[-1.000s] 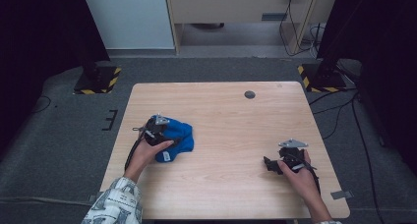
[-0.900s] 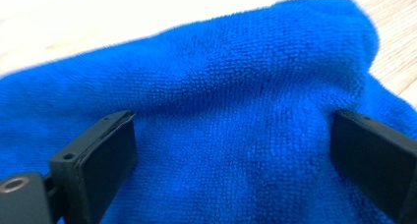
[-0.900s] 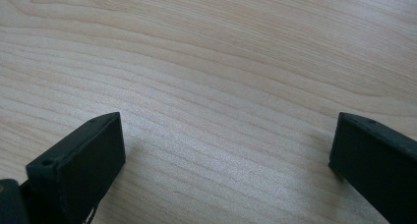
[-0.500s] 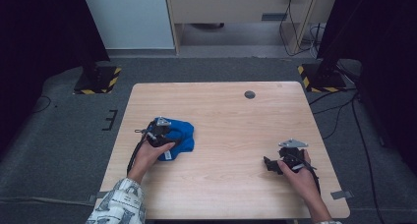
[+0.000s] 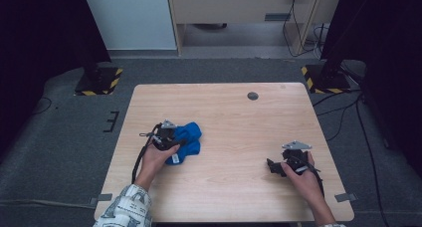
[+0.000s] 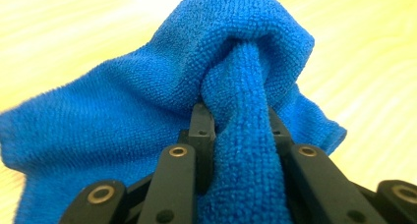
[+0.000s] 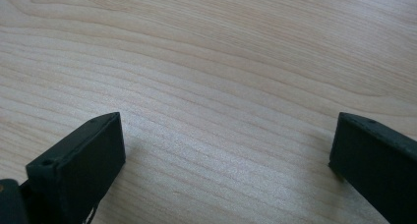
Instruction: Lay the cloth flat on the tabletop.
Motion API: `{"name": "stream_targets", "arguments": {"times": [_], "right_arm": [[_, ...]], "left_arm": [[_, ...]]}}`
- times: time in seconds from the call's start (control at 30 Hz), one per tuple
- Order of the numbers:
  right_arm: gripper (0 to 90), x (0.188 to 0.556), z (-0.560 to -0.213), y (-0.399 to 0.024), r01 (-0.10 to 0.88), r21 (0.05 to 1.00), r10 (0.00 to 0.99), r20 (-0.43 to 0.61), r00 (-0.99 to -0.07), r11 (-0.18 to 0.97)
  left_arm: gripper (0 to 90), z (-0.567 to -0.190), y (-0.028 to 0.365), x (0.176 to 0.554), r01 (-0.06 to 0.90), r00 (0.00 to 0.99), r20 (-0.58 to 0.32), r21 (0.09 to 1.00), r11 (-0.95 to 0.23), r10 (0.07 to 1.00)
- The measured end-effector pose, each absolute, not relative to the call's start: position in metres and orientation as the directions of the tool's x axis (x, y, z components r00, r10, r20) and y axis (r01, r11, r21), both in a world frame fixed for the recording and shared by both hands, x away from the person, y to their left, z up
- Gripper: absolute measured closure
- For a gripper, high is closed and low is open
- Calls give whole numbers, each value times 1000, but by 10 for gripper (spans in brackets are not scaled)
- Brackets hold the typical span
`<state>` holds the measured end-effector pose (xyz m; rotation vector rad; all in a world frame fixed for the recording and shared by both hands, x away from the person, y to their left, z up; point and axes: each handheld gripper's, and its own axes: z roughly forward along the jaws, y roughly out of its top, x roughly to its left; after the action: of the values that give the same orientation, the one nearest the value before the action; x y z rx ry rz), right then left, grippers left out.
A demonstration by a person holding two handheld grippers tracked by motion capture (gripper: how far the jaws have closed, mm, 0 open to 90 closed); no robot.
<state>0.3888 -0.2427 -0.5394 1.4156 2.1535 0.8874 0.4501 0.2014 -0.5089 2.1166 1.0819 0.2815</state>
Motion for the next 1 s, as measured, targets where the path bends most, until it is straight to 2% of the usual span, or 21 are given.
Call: {"name": "stream_targets", "arguments": {"times": [0.27, 0.37, 1.0], "right_arm": [[5, 389, -539, -243, 654, 702, 917, 5, -398, 281], [4, 389, -539, -243, 654, 702, 917, 4, -398, 281], [4, 389, -539, -243, 654, 703, 917, 4, -398, 281]], "left_arm": [[731, -496, 171, 442, 555, 690, -120, 720, -416, 713], [731, -493, 160, 440, 550, 702, -143, 731, -404, 698], [717, -503, 78, 422, 450, 835, -138, 729, -516, 533]]}}
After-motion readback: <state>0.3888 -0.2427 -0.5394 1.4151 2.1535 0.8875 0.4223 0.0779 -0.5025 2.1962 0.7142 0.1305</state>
